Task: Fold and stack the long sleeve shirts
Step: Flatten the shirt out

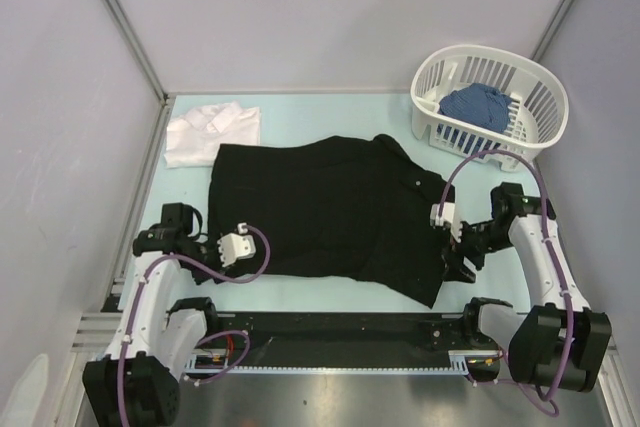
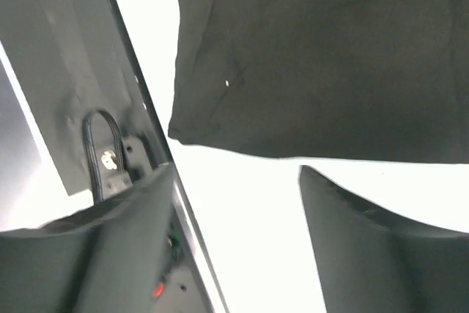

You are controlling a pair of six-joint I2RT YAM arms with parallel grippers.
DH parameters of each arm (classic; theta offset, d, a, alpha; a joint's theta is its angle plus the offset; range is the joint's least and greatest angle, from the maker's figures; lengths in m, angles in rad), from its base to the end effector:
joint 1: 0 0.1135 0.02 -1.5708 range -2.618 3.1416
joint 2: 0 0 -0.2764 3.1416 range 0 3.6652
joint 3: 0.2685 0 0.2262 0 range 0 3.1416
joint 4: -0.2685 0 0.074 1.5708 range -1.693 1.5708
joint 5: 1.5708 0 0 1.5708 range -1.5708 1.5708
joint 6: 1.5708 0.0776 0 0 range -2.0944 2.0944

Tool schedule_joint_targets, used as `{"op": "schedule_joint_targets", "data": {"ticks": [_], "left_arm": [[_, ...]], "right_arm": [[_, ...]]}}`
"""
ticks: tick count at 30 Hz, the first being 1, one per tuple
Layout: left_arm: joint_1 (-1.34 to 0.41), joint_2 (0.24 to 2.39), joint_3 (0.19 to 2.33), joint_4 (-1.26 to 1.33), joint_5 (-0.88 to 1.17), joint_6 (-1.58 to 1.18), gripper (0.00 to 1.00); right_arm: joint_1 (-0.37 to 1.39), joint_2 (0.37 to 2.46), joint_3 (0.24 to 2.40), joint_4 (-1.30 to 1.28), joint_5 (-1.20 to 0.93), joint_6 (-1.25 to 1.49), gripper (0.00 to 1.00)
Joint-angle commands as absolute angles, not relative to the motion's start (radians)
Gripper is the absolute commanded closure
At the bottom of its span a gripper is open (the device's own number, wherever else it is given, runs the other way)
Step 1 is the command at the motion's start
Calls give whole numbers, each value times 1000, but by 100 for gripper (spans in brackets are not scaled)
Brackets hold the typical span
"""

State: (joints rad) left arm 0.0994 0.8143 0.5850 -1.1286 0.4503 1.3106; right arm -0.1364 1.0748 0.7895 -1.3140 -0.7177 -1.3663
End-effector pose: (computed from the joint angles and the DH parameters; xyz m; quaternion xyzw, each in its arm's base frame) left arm 0.0896 -0.0250 0.1828 0.5713 0.7834 -0.1020 0.2227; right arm 0.1168 0.0355 0.2204 -0.5360 0.7676 0.2657 0.2300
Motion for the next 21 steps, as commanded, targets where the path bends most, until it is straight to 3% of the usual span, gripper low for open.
{"op": "schedule_joint_targets", "data": {"ticks": [1, 5, 10, 13, 21], "left_arm": [[109, 831, 684, -1212, 402, 1410, 58], [107, 894, 799, -1160, 437, 1324, 48], [103, 1075, 975, -1054, 540, 1033, 42], [103, 1147, 1071, -1016, 587, 913, 39], [100, 1152, 1140, -969, 563, 833, 35]], "right_arm": [[-126, 1046, 851, -1509, -620, -1552, 20], [-182, 1164, 992, -1304, -724, -1273, 17], [-227, 1432, 1103, -702, -716, -677, 25], [-189, 1515, 1100, -456, -654, -598, 26], [-64, 1732, 1164, -272, -479, -603, 23]]}}
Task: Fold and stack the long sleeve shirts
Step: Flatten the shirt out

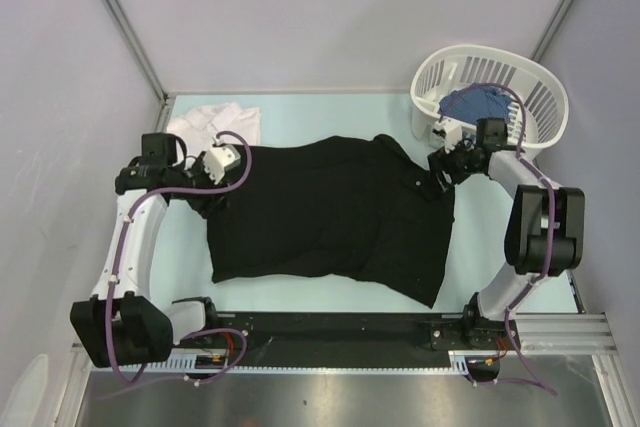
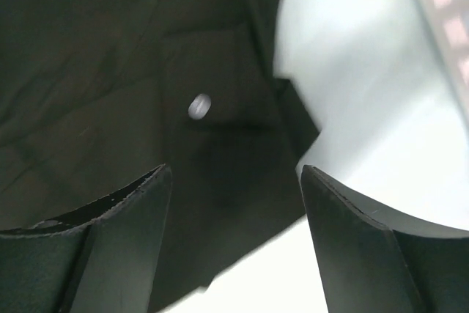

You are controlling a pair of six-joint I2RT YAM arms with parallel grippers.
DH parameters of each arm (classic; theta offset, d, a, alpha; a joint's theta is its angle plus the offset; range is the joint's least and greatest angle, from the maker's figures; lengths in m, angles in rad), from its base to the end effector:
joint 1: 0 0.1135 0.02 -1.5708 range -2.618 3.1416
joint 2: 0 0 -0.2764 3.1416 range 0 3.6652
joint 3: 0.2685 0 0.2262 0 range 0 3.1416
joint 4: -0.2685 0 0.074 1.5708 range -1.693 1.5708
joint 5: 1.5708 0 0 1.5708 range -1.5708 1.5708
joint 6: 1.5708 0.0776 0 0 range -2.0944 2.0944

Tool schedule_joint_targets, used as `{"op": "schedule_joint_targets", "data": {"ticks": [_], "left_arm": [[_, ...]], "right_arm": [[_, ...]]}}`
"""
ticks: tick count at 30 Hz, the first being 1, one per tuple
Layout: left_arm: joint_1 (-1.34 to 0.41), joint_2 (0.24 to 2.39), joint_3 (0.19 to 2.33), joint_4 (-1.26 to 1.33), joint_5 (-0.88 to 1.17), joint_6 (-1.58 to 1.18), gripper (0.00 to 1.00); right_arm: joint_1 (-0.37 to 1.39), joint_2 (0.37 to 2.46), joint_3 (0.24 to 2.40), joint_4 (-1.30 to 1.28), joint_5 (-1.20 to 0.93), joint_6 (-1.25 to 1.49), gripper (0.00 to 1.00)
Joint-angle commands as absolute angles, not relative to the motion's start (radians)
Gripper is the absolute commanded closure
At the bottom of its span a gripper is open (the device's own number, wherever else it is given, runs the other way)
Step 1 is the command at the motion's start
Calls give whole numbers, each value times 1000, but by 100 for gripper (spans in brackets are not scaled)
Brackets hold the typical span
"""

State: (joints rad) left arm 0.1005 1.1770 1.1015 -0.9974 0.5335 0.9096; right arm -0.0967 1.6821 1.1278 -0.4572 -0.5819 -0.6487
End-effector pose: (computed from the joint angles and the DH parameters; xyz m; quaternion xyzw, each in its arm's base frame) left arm 0.2061 -0.0189 0.2884 0.4277 0.8339 -0.1086 0.3316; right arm 0.3439 0.0095 0.2067 -0.3271 0.8643 0.1605 0.3467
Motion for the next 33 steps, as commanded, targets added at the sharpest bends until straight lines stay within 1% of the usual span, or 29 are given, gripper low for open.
{"op": "schedule_joint_targets", "data": {"ticks": [1, 4, 6, 9, 10, 12, 13, 15, 18, 22, 23, 25, 26, 28, 33], "left_arm": [[101, 1144, 1137, -968, 563, 831, 34], [101, 1123, 1120, -968, 565, 831, 33], [100, 1115, 1114, -966, 561, 834, 33], [100, 1108, 1111, -968, 558, 841, 33], [101, 1109, 1111, -969, 560, 841, 33], [100, 1109, 1109, -969, 568, 848, 33], [101, 1112, 1109, -968, 569, 848, 33], [101, 1117, 1114, -965, 569, 847, 33], [101, 1124, 1117, -960, 575, 850, 33], [100, 1129, 1121, -950, 587, 845, 34], [100, 1127, 1120, -948, 591, 841, 34], [100, 1129, 1121, -940, 592, 831, 33], [100, 1131, 1123, -939, 595, 824, 33], [101, 1131, 1132, -942, 597, 816, 33], [97, 1124, 1155, -960, 588, 819, 32]], "right_arm": [[-61, 1750, 1166, -268, -447, -612, 22], [-60, 1801, 1183, -288, -408, -638, 22], [-67, 1804, 1187, -329, -411, -661, 27], [-78, 1761, 1181, -398, -436, -686, 47], [-78, 1744, 1177, -423, -458, -695, 60], [-80, 1691, 1164, -481, -523, -719, 75], [-78, 1675, 1160, -501, -541, -730, 88], [-75, 1634, 1157, -572, -601, -752, 100], [-84, 1574, 1172, -666, -697, -779, 100], [-83, 1502, 1155, -712, -733, -781, 99], [-69, 1499, 1132, -660, -686, -761, 83], [-61, 1534, 1126, -614, -634, -714, 43], [-66, 1564, 1130, -579, -593, -697, 37], [-77, 1655, 1170, -571, -566, -683, 30], [-117, 1785, 1239, -552, -542, -715, 30]]}}
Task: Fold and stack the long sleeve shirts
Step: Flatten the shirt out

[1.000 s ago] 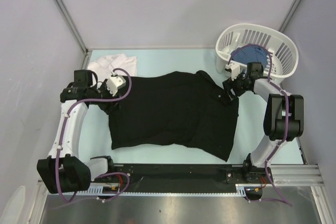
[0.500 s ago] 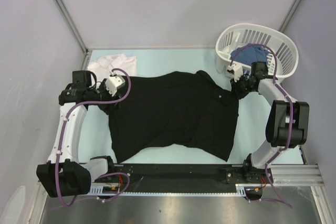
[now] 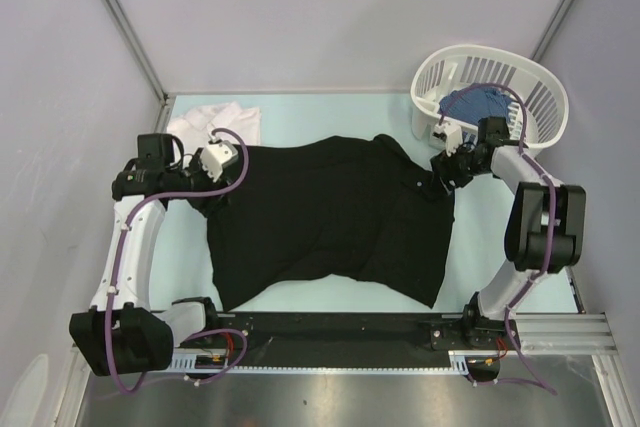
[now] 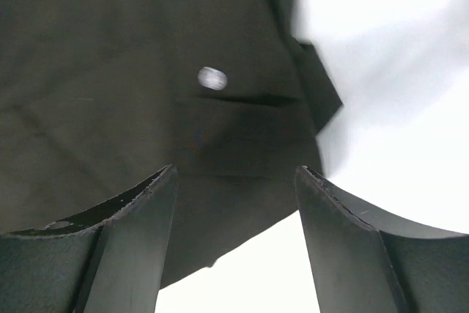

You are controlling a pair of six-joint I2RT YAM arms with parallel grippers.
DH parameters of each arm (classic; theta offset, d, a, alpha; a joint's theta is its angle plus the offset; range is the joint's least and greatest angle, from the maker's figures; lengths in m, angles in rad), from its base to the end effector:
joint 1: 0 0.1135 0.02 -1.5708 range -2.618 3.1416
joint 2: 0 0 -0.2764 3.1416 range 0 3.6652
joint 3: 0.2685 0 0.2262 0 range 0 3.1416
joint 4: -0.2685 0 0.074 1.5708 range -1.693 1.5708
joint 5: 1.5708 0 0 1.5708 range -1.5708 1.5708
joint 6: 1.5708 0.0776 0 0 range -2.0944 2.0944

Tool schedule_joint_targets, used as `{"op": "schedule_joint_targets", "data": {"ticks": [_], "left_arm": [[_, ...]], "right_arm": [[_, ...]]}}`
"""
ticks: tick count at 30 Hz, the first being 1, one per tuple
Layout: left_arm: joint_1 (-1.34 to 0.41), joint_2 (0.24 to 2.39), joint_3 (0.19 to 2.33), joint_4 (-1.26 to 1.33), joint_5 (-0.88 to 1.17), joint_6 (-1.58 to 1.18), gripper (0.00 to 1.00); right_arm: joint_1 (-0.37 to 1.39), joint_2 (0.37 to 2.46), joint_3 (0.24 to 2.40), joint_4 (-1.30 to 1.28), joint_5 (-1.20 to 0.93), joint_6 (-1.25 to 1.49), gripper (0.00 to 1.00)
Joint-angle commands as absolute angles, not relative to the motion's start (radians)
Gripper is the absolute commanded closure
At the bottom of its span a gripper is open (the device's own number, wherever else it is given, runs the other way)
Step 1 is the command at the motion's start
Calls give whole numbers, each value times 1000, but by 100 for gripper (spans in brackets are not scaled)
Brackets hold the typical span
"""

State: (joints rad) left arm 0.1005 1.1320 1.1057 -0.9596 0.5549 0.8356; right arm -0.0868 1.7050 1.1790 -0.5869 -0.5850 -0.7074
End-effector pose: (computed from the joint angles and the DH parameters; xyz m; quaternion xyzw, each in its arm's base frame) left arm 0.2025 -0.0207 0.3013 0.4046 0.8310 -0.1090 0.3658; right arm 0.3395 0.0135 0.2054 -0.3471 0.8680 0.1749 0.3090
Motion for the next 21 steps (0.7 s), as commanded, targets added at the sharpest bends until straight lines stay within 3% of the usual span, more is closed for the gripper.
{"op": "schedule_joint_targets", "data": {"ticks": [1, 5, 11, 12, 21], "left_arm": [[97, 1124, 1158, -962, 584, 818, 32], [97, 1106, 1158, -966, 563, 821, 32], [97, 1095, 1147, -969, 551, 831, 32], [97, 1095, 1146, -971, 554, 831, 32], [95, 1111, 1143, -969, 571, 844, 32]], "right_arm": [[-118, 1802, 1253, -552, -541, -722, 30], [-123, 1870, 1281, -568, -551, -741, 40], [-129, 1855, 1256, -598, -580, -768, 86], [-130, 1849, 1253, -601, -583, -772, 99], [-156, 1691, 1224, -649, -661, -769, 97]]}}
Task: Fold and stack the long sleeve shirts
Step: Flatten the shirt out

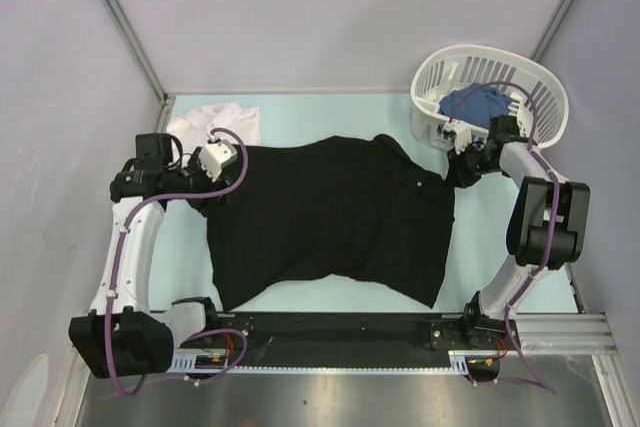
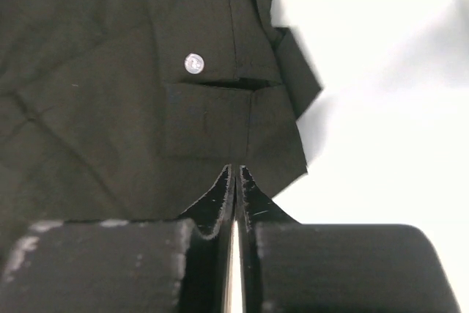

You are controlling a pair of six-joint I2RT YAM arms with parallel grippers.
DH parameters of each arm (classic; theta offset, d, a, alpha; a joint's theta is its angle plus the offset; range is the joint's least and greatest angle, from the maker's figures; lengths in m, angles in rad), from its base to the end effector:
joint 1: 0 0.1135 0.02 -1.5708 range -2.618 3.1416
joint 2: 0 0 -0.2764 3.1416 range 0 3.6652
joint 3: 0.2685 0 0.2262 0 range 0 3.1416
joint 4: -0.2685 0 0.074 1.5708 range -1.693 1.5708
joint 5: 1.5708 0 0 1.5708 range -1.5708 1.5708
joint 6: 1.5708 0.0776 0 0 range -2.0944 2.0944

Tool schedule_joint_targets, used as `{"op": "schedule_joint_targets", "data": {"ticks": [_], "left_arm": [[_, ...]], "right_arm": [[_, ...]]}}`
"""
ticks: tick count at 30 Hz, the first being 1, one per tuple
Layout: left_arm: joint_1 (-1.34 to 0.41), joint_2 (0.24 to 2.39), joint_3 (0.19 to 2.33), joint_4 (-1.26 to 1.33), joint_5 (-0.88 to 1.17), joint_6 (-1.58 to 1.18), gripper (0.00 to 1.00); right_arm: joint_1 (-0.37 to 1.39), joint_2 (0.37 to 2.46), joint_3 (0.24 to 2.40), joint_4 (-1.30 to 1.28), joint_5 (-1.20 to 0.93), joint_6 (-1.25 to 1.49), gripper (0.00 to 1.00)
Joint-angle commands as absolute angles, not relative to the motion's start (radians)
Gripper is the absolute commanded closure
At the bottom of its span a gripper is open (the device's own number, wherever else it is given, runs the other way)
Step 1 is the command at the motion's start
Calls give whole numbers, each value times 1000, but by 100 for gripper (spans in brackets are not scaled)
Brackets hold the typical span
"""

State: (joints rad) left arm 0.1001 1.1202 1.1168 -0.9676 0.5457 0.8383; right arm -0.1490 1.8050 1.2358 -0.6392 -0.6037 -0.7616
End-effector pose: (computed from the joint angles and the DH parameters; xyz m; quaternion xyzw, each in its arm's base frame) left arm 0.2002 -0.0204 0.3057 0.4062 0.8293 -0.1010 0.3702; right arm 0.3517 -0.0083 0.1864 -0.3343 0.8793 0.1870 0.2831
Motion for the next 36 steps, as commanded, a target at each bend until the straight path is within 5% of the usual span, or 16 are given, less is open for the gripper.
{"op": "schedule_joint_targets", "data": {"ticks": [1, 3, 6, 11, 16, 21, 27, 36], "left_arm": [[97, 1115, 1141, -968, 578, 838, 32], [97, 1118, 1141, -965, 581, 833, 32], [92, 1126, 1149, -965, 581, 830, 32], [89, 1121, 1164, -968, 561, 830, 32], [84, 1105, 1163, -973, 540, 831, 32], [84, 1101, 1158, -974, 532, 835, 32], [84, 1101, 1152, -974, 534, 838, 32], [84, 1138, 1170, -963, 581, 833, 32]], "right_arm": [[-155, 1687, 1213, -611, -644, -755, 84], [-156, 1712, 1207, -574, -591, -721, 56], [-158, 1776, 1223, -534, -535, -709, 31], [-156, 1859, 1272, -522, -529, -715, 21], [-160, 1921, 1290, -554, -561, -738, 33], [-163, 1893, 1278, -587, -600, -746, 77], [-161, 1743, 1259, -666, -650, -752, 100], [-86, 1405, 1310, -957, -919, -825, 100]]}}
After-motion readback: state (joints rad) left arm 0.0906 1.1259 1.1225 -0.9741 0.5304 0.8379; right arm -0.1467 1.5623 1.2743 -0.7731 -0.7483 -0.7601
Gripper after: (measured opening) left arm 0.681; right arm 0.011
